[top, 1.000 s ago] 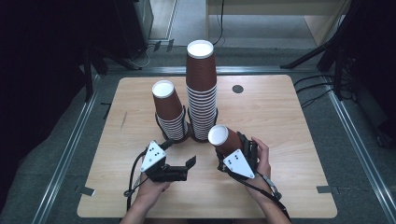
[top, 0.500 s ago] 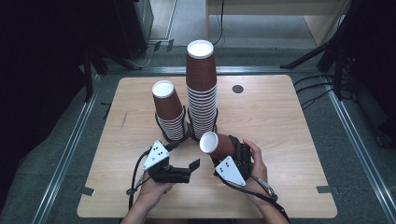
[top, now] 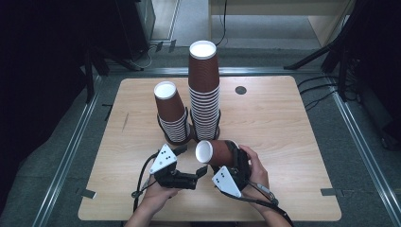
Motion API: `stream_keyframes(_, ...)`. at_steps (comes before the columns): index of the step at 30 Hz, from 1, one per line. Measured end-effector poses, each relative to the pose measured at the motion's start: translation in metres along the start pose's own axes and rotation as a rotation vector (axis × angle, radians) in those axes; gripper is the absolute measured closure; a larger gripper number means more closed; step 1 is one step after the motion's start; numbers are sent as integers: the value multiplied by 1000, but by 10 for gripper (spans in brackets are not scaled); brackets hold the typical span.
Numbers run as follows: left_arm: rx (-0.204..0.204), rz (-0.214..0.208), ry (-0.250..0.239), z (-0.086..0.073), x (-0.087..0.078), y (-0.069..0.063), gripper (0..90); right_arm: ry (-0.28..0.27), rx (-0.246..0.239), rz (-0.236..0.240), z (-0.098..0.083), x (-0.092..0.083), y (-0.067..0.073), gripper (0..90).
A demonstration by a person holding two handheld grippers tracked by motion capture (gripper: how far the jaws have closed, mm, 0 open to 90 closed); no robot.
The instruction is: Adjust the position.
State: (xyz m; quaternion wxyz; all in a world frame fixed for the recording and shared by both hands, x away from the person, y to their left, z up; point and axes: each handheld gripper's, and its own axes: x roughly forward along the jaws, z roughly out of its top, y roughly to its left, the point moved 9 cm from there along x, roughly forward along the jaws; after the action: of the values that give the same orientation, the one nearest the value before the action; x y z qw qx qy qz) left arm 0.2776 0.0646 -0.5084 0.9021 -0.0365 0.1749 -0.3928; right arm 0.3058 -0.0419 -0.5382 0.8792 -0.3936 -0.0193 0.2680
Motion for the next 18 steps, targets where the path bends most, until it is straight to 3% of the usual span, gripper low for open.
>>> stream_keyframes(10,-2,-21,22,-4,2,-3,2,-17,-114,7,3,0,12,135)
stream_keyframes(18,-1,-44,26,-4,2,-7,60,-32,-206,14,6,-1,22,135)
